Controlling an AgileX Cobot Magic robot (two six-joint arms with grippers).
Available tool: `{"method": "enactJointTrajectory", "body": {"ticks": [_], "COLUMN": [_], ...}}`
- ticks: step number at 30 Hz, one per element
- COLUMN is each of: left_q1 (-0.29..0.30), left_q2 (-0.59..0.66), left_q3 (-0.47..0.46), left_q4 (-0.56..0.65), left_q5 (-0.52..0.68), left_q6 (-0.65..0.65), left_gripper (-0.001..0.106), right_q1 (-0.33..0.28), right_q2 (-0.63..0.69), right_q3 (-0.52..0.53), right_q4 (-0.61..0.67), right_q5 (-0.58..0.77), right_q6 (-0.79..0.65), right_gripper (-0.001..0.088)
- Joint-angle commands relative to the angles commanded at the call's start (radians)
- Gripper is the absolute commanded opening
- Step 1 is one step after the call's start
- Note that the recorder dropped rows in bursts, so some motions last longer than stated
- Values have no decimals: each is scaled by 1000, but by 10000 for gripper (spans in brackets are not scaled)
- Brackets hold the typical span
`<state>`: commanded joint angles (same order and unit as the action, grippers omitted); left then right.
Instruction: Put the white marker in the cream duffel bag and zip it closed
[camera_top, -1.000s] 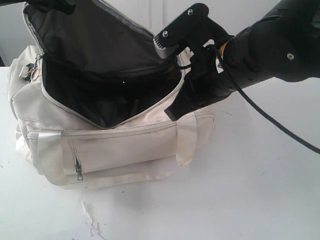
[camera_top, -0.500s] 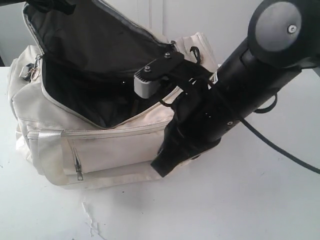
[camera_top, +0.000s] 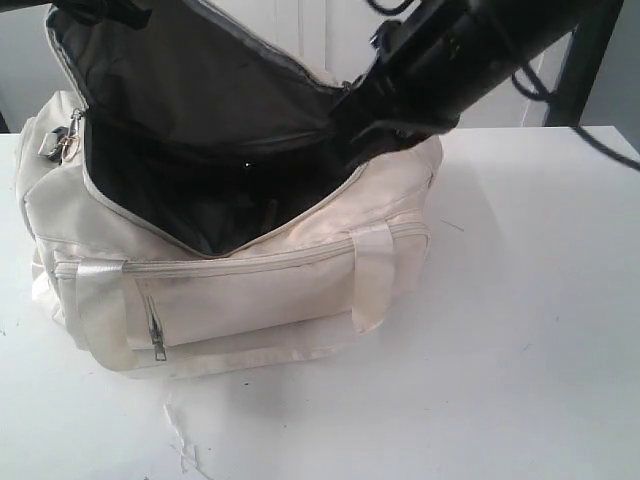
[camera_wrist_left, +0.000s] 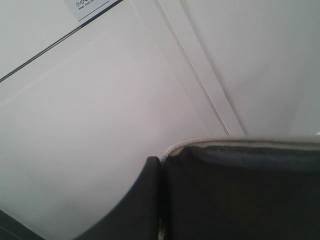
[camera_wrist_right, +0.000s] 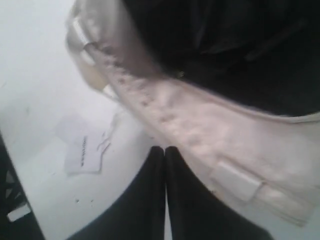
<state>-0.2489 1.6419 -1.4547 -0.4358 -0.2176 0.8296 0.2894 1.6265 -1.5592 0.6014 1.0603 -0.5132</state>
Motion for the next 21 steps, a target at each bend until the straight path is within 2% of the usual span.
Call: {"method": "enactJointTrajectory", "body": {"ticks": [3, 5, 8, 9, 11, 16, 21], "left_q1": [0, 0, 0, 0, 0, 0, 0], "left_q2": [0, 0, 0, 0, 0, 0, 0], "left_q3": [0, 0, 0, 0, 0, 0, 0], "left_q4": [0, -2, -4, -4, -4, -4, -4], "left_q5": [35, 84, 115, 113, 113, 117, 132], "left_q6": [0, -7, -34, -64, -76, -132, -206], "left_gripper": [0, 0, 0, 0, 0, 0, 0], "right_q1": [-33, -64, -88, -91, -91, -91, -91], "right_q2": [46, 88, 133, 157, 191, 243, 285], "right_q3": [-39, -65, -92, -98, -101, -103, -103], "right_q4": [-7, -13, -15, -15, -35, -105, -106], "right_q5": [-67, -133, -157, -194, -264, -325, -381], "right_q6": [25, 25, 27, 27, 27, 27, 22], "right_gripper": [6, 98, 288, 428, 571, 582, 562]}}
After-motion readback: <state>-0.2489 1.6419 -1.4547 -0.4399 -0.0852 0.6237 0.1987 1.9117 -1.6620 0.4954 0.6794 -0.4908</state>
